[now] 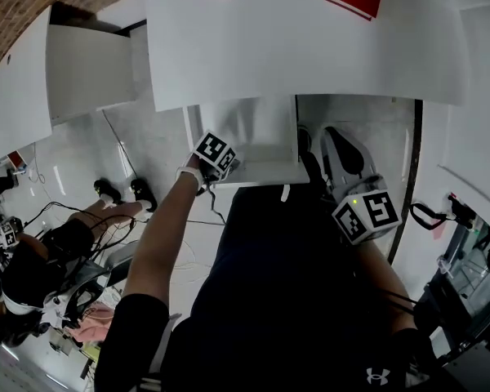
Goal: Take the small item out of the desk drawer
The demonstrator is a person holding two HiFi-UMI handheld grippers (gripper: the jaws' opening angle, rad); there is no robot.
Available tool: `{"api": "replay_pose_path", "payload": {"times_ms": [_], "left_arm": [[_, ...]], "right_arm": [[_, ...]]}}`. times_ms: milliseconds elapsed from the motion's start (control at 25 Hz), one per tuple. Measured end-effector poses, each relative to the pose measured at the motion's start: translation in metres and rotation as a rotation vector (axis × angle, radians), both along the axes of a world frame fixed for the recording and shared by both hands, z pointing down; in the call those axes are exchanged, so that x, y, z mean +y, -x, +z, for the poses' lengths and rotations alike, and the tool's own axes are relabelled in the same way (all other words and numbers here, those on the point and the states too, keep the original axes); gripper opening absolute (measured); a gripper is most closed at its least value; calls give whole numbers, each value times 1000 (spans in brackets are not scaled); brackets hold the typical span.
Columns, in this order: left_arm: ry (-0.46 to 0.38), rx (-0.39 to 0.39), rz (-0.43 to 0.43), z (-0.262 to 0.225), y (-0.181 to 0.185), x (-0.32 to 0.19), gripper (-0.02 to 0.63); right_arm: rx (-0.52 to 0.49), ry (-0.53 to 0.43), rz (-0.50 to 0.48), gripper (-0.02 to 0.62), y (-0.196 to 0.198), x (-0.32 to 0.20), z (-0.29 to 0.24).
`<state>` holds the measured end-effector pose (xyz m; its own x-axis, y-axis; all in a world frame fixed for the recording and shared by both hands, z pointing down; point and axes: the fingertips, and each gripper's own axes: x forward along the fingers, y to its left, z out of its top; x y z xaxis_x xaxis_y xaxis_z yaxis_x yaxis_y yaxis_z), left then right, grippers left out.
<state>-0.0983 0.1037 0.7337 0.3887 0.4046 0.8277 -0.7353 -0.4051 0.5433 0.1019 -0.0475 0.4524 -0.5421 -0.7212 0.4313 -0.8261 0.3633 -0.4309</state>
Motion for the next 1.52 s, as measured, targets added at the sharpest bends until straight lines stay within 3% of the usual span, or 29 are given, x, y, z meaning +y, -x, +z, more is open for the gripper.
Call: {"api": "replay_pose_path", "payload": {"times_ms": [200,520,800,1080,1320,1520], "left_arm": [[34,1,21,11,-7,4,181],[82,-18,140,30,-11,14,181],[104,12,152,32,-17,20,151],[63,23,201,26,-15,17,135],[14,44,155,17,-13,4,135],[-78,45,124,3,-21,-12,135]], "right_arm": [[-1,15,33,3,-13,-2,8],[11,35,57,3,-23,4,14],[18,47,59,3,-25,7,18],[14,47,31,3,-20,6,16],[13,38,3,3,-12,3,14],[9,20,-31,3,-9,1,6]]}}
